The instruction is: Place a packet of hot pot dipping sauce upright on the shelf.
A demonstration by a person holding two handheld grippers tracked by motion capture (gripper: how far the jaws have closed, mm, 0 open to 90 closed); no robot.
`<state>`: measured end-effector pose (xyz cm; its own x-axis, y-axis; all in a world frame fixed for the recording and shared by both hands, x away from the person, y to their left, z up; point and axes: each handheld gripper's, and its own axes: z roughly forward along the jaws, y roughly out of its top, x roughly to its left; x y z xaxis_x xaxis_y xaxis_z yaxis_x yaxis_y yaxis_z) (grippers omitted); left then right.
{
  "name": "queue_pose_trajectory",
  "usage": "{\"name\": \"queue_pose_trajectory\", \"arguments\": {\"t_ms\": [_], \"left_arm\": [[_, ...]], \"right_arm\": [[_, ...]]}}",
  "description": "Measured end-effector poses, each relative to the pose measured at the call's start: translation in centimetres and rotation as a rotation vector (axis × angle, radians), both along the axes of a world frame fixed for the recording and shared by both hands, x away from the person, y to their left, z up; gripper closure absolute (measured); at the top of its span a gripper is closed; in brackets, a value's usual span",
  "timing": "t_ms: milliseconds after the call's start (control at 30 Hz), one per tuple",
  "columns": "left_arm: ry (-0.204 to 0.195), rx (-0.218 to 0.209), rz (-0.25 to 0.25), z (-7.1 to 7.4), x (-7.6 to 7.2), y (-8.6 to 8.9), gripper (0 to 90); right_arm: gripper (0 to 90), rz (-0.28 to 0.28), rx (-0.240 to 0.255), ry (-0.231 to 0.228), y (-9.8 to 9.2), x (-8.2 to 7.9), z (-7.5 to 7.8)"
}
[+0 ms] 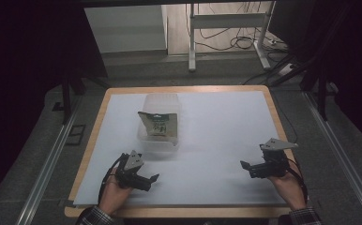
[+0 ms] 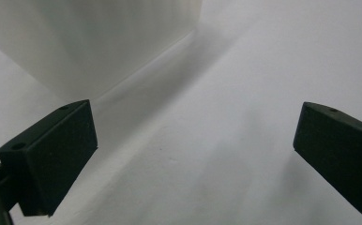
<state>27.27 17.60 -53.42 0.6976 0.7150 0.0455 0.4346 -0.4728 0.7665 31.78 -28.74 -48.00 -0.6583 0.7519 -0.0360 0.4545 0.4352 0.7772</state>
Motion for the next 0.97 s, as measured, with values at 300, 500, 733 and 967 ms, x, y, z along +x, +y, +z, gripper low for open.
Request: {"name": "queue_pose_trajectory", "arguments": {"t_ms": [300, 500, 733, 967], "left_arm": [[0.0, 0.007, -0.003, -0.1, 0.0, -0.1, 0.0], [0.004, 0.008, -0.006, -0.1, 0.0, -0.1, 0.0], [0.008, 0.018, -0.008, -0.2, 0.0, -0.1, 0.0], [0.009, 0.023, -0.008, -0.2, 0.1, -0.2, 0.0]], "right_arm": [[0.0, -0.041, -0.013, 0.021, -1.3, -0.1, -0.9], [0.0, -0.062, -0.017, 0.034, -2.1, 0.0, -1.4], [0.0, -0.088, -0.049, 0.072, -2.8, 0.4, -2.4], [0.0, -0.088, -0.059, 0.085, -2.7, 0.5, -2.6]]}}
